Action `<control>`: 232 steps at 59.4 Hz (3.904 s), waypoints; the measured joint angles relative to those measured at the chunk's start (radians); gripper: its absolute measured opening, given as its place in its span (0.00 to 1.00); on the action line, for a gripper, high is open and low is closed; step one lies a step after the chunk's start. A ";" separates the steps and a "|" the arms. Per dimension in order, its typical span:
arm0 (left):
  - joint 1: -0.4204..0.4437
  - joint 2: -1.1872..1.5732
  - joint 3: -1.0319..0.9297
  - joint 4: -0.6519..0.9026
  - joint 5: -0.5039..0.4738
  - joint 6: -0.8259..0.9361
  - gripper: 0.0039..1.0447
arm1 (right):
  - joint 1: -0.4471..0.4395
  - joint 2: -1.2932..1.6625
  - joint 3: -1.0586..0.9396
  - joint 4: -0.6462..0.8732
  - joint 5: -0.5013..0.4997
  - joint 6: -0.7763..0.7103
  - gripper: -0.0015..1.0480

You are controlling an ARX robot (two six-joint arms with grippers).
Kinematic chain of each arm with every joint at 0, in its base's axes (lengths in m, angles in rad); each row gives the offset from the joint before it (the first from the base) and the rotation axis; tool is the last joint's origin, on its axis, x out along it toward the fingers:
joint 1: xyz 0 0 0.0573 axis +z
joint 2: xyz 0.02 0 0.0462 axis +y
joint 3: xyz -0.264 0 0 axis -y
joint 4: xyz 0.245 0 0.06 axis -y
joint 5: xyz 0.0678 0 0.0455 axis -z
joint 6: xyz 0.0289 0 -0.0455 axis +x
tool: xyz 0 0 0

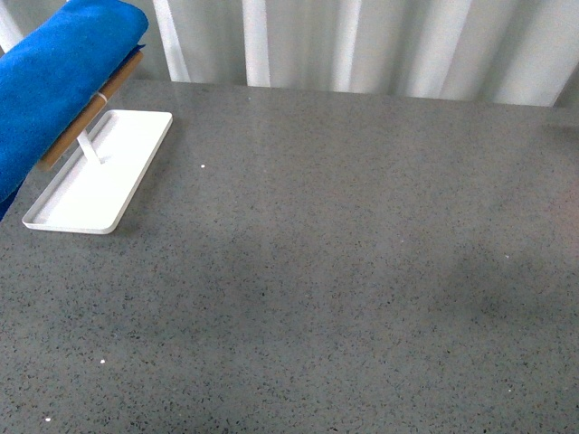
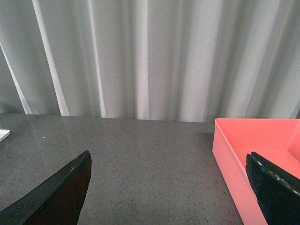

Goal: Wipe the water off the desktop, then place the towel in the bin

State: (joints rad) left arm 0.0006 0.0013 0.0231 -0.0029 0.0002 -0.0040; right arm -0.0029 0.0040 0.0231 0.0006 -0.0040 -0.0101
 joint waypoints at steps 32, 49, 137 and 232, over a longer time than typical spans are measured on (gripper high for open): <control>0.000 0.000 0.000 0.000 0.000 0.000 0.94 | 0.000 0.000 0.000 0.000 0.000 0.000 0.93; 0.000 0.000 0.000 0.000 0.000 0.000 0.94 | 0.000 0.000 0.000 0.000 0.000 0.000 0.93; -0.056 2.163 1.926 -0.686 -0.277 0.109 0.94 | 0.001 0.000 0.000 0.000 0.000 0.000 0.93; -0.005 2.278 1.960 -0.656 -0.232 0.063 0.05 | 0.001 0.000 0.000 0.000 0.000 0.000 0.93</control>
State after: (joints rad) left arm -0.0040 2.2791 1.9835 -0.6586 -0.2321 0.0593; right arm -0.0021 0.0036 0.0231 0.0006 -0.0040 -0.0101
